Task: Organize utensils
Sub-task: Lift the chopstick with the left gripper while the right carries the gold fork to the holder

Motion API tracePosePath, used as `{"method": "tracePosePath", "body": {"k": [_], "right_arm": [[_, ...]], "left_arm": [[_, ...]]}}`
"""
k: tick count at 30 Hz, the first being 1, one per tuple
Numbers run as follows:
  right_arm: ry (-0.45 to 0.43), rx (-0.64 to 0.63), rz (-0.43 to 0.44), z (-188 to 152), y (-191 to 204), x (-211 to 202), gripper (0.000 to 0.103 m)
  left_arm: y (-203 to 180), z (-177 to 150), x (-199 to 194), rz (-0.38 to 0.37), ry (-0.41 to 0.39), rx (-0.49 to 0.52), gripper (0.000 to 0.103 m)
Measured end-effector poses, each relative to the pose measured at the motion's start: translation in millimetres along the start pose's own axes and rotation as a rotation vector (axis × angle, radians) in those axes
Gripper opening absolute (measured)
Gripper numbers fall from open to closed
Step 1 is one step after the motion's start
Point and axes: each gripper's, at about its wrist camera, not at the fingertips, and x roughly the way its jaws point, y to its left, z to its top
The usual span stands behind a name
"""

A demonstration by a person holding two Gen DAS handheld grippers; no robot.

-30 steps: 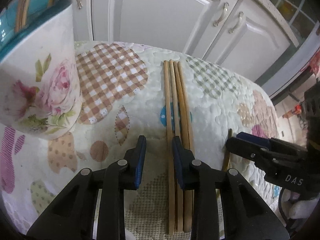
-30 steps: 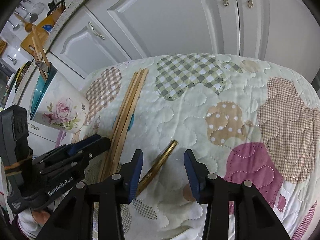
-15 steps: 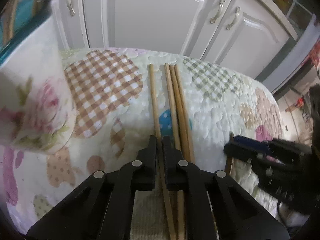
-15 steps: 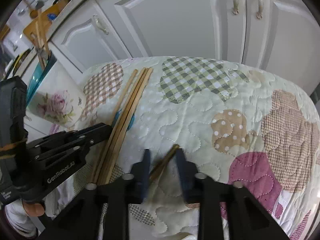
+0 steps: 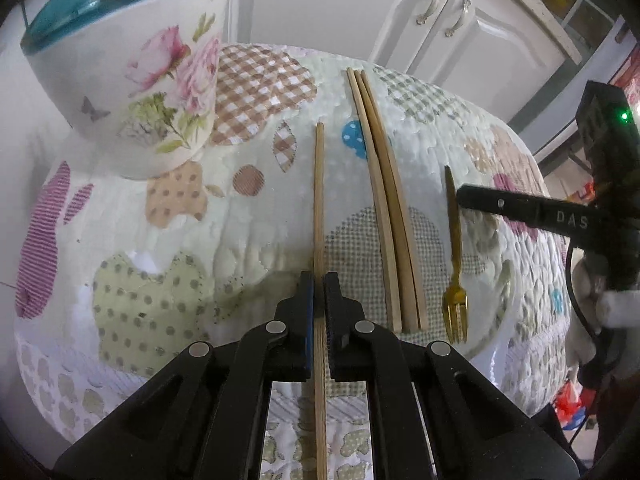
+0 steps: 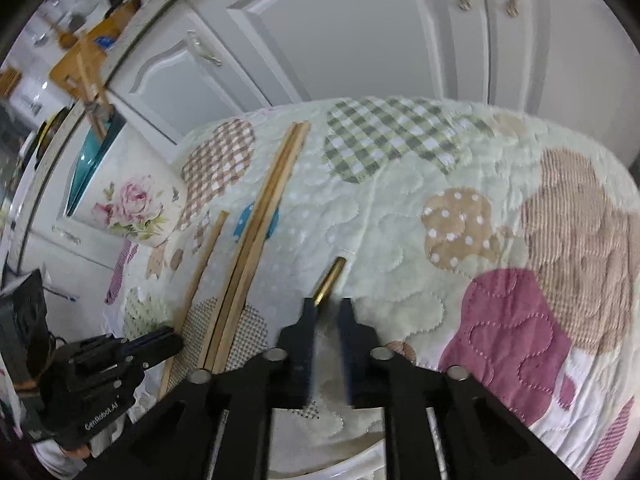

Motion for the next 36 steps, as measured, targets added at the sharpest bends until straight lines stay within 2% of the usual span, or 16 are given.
{"method": "tracePosePath", "body": {"k": [2,8,10,13,16,18,21,23,25,26,28,32,36], "right_arm": [[0.002,-0.003,0.008,-0.5,3.3,0.7,0.025],[-0.008,-0.057,-0.016,7.1,16.7,12.8,0.024],[-0.015,-0.079,-0.028,11.1,19.9,17.3,0.015],[-0.002,-0.142,-0.027,13.4,28.8,21.7,0.012],[0.013,-0.188,-0.035,11.0,32.7,22.1,0.012],[0.013,-0.166,-0.051,12.4,29.3,21.9,0.012],[0.015,-0.159,-0.045,16.6,32.0,25.3,0.017],[0.008,-0.171,-0.053,18.9,35.9,27.7,0.017],[0.007,-0.149,-0.024,22.3,34.1,29.7,0.010],[0.010,-0.134,-0.008,22.9,31.9,29.3,0.010],[0.001,-0.123,0.027,23.9,31.2,21.7,0.008],[-0.060,-0.133,0.073,22.2,35.5,-11.0,0.007],[-0.106,-0.160,0.098,17.1,42.6,-42.7,0.006]], "left_arm": [[-0.1,6.2,0.2,0.024,-0.012,0.002,0.005],[-0.4,38.6,14.0,0.074,-0.044,0.004,0.012],[0.4,48.5,20.0,0.089,-0.048,0.004,0.012],[-0.1,61.5,30.8,0.116,-0.032,0.003,0.019],[0.5,69.4,38.7,0.128,-0.018,0.000,0.022],[-2.2,74.2,42.4,0.133,-0.018,0.016,0.028],[-7.1,80.6,48.2,0.145,-0.022,0.048,0.032],[-8.7,84.1,50.6,0.139,-0.028,0.058,0.031],[-8.5,86.0,49.7,0.114,-0.034,0.067,0.010],[-7.5,86.6,48.0,0.092,-0.026,0.057,0.004],[-4.2,86.6,40.0,0.040,-0.029,0.026,0.004],[1.4,79.1,4.0,-0.035,-0.090,0.001,0.004],[8.1,70.4,-38.6,-0.072,-0.155,-0.005,0.004]]}}
